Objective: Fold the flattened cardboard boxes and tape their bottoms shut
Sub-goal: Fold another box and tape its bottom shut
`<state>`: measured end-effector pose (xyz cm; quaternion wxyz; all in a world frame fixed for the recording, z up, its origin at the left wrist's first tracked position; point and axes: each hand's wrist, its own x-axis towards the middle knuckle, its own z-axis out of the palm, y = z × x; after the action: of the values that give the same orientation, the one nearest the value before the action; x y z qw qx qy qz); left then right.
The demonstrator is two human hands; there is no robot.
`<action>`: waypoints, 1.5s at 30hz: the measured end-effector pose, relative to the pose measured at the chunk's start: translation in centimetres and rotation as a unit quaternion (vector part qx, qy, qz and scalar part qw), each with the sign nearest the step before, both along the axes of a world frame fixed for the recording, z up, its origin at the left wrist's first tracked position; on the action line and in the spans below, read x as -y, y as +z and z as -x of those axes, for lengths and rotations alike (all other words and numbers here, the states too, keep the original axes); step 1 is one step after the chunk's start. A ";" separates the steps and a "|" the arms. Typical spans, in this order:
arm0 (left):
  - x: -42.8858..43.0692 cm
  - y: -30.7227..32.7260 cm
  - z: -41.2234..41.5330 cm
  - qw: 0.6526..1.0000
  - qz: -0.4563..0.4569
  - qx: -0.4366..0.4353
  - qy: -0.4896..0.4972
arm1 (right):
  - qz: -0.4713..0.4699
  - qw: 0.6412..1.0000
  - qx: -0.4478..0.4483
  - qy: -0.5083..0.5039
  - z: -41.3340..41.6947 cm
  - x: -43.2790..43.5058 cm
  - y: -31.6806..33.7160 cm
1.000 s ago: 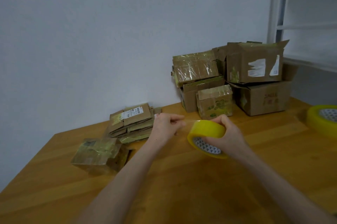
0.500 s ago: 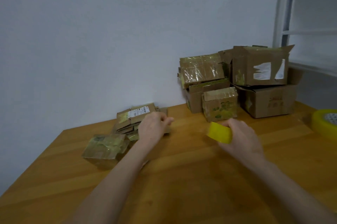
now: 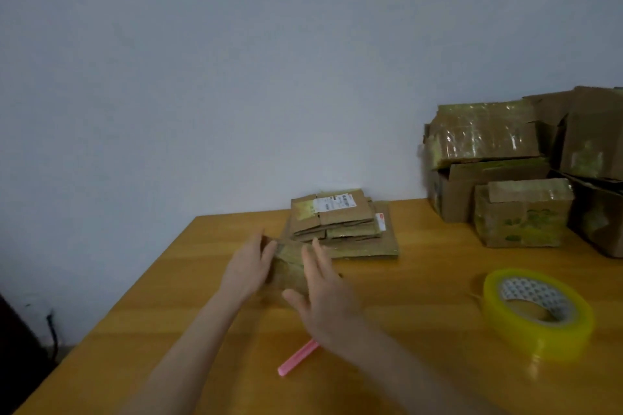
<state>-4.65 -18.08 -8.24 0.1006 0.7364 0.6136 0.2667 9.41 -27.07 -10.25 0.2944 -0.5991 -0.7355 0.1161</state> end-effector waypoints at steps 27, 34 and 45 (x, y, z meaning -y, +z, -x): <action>3.5 3.6 -2.1 0.896 -0.070 0.437 0.028 | 0.077 0.910 -0.396 -0.097 -4.4 -3.9 5.6; 4.5 7.3 -12.7 0.851 0.016 0.521 -0.064 | -0.035 0.858 -0.488 -0.155 -14.0 -2.5 7.3; -2.4 -2.2 -28.1 0.916 0.158 0.349 -0.116 | 0.093 0.918 -0.154 -0.353 -26.0 -6.1 0.5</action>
<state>23.49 -15.67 -10.41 0.4538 0.6370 0.4837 0.3929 35.43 -20.94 -9.75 0.3694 -0.8188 -0.4081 0.1634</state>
